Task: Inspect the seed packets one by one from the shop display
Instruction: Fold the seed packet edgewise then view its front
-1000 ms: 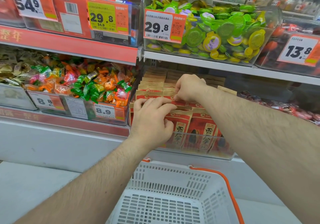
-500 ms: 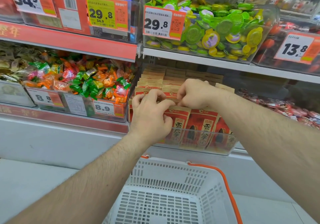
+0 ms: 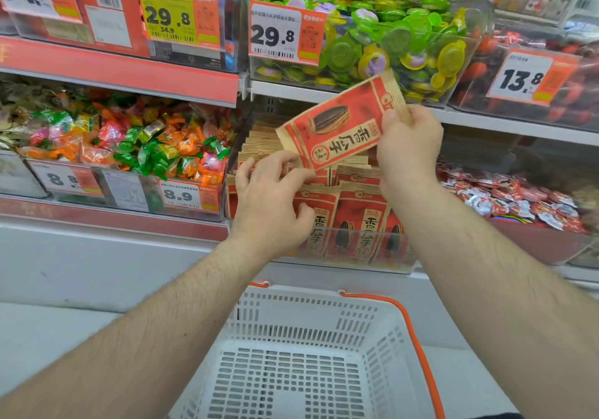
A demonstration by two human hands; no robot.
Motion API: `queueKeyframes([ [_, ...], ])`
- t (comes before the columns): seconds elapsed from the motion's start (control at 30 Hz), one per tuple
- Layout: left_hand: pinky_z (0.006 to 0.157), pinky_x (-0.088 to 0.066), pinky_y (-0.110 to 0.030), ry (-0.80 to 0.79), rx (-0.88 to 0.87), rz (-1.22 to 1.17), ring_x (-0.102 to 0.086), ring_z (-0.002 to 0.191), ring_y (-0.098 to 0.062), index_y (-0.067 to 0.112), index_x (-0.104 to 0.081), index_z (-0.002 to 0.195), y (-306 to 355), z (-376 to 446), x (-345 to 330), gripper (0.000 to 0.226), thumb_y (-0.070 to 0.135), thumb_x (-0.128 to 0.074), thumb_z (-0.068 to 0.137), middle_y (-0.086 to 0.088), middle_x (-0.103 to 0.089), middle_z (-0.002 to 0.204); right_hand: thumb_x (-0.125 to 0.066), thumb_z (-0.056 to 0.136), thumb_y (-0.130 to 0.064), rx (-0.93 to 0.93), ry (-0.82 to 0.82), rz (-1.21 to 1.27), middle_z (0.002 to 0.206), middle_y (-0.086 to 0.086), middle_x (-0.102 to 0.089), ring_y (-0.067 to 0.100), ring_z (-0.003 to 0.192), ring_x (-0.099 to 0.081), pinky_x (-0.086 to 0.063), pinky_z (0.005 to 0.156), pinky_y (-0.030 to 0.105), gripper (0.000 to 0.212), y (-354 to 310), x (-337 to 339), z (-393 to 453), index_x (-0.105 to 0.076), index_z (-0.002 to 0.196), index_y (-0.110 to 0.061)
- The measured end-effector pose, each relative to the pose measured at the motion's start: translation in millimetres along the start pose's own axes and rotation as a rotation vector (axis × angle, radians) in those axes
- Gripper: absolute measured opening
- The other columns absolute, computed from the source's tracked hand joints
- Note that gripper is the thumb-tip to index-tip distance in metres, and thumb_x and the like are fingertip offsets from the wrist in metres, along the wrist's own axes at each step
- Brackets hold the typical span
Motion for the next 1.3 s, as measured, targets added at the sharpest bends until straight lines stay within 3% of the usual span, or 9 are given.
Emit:
queueKeyframes([
  [0.13, 0.100, -0.027, -0.044, 0.237, -0.041, -0.035, -0.044, 0.119, -0.028, 0.015, -0.067, 0.108, 16.4, -2.5, 30.7, 0.042, 0.035, -0.057, 0.073, -0.010, -0.054, 0.124, -0.050, 0.093, -0.016, -0.174, -0.087, 0.200, 0.083, 0.007, -0.067, 0.024, 0.077, -0.064, -0.055, 0.083, 0.054, 0.014, 11.6, -1.7, -12.5, -0.061, 0.083, -0.014],
  [0.27, 0.096, -0.028, -0.038, 0.291, -0.024, -0.071, -0.042, 0.119, -0.027, 0.012, -0.061, 0.114, 19.9, -3.6, 45.5, 0.047, 0.038, -0.057, 0.074, -0.008, -0.053, 0.127, -0.049, 0.096, -0.009, -0.141, -0.224, 0.191, 0.081, 0.008, -0.064, 0.022, 0.076, -0.061, -0.051, 0.073, 0.041, 0.017, 1.6, -6.3, -27.9, -0.059, 0.083, -0.012],
  [0.37, 0.097, -0.030, -0.036, 0.215, 0.083, -0.161, -0.046, 0.115, -0.020, 0.013, -0.055, 0.122, 15.7, -3.3, 48.9, 0.055, 0.044, -0.054, 0.076, 0.002, -0.051, 0.123, -0.048, 0.099, -0.007, -0.083, -0.334, 0.139, 0.077, 0.007, -0.065, 0.021, 0.071, -0.063, -0.053, 0.066, 0.036, 0.020, -8.3, -10.5, -43.1, -0.057, 0.082, -0.013],
  [0.47, 0.099, -0.044, -0.046, -0.039, 0.322, -0.358, -0.056, 0.104, -0.008, 0.029, -0.046, 0.130, 1.6, -7.6, 36.3, 0.055, 0.049, -0.055, 0.080, 0.024, -0.054, 0.109, -0.049, 0.099, -0.007, -0.025, -0.418, 0.048, 0.075, 0.006, -0.065, 0.020, 0.069, -0.064, -0.053, 0.064, 0.035, 0.021, -13.8, -10.9, -51.8, -0.056, 0.081, -0.015],
  [0.57, 0.081, -0.055, -0.039, -0.207, 0.480, -0.615, -0.067, 0.092, -0.006, 0.034, -0.049, 0.121, -5.3, -20.5, 21.0, 0.032, 0.039, -0.062, 0.092, 0.015, -0.067, 0.103, -0.054, 0.097, -0.007, 0.027, -0.583, -0.102, 0.075, 0.003, -0.068, 0.019, 0.069, -0.066, -0.055, 0.070, 0.039, 0.021, -11.3, -18.4, -66.9, -0.058, 0.079, -0.017],
  [0.7, 0.071, -0.057, -0.032, -0.210, 0.747, -1.029, -0.074, 0.087, -0.016, 0.018, -0.064, 0.109, -5.2, -46.0, 2.8, 0.012, 0.019, -0.056, 0.100, -0.001, -0.076, 0.096, -0.057, 0.097, -0.009, 0.063, -0.814, -0.299, 0.092, 0.007, -0.073, 0.021, 0.084, -0.072, -0.059, 0.077, 0.040, 0.010, 2.7, -32.3, -98.4, -0.067, 0.095, -0.008],
  [0.93, 0.068, -0.059, -0.034, -0.177, 0.950, -1.308, -0.075, 0.090, -0.025, 0.010, -0.067, 0.116, -11.6, -74.3, -15.3, 0.032, 0.028, -0.043, 0.106, -0.013, -0.076, 0.101, -0.064, 0.093, -0.014, -0.149, -0.710, -0.090, 0.076, 0.001, -0.072, 0.017, 0.068, -0.071, -0.053, 0.056, 0.031, 0.007, 35.3, -24.4, -118.4, -0.063, 0.087, -0.016],
  [1.07, 0.071, -0.062, -0.033, -0.210, 0.965, -1.379, -0.074, 0.093, -0.025, 0.006, -0.067, 0.115, -13.8, -84.6, -22.8, 0.041, 0.032, -0.036, 0.107, -0.015, -0.075, 0.104, -0.055, 0.100, -0.021, -0.276, -0.659, -0.038, 0.067, 0.003, -0.070, 0.017, 0.061, -0.067, -0.050, 0.060, 0.033, 0.027, 60.5, -16.7, -130.1, -0.068, 0.076, -0.014],
  [1.3, 0.082, -0.059, -0.040, -0.297, 1.036, -1.302, -0.071, 0.102, -0.032, 0.004, -0.064, 0.122, -22.6, -108.3, -43.8, 0.043, 0.031, -0.034, 0.108, -0.017, -0.073, 0.110, -0.049, 0.103, -0.028, -0.522, -0.589, 0.036, 0.075, 0.002, -0.074, 0.012, 0.062, -0.068, -0.052, 0.067, 0.036, 0.028, 97.7, -8.7, -151.3, -0.070, 0.097, -0.010],
])
Point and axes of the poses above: each hand's wrist, its own z-axis towards the middle knuckle, its own x-axis out of the back of the hand, y = z × x, the point moved 8 cm from there along z, towards the middle knuckle
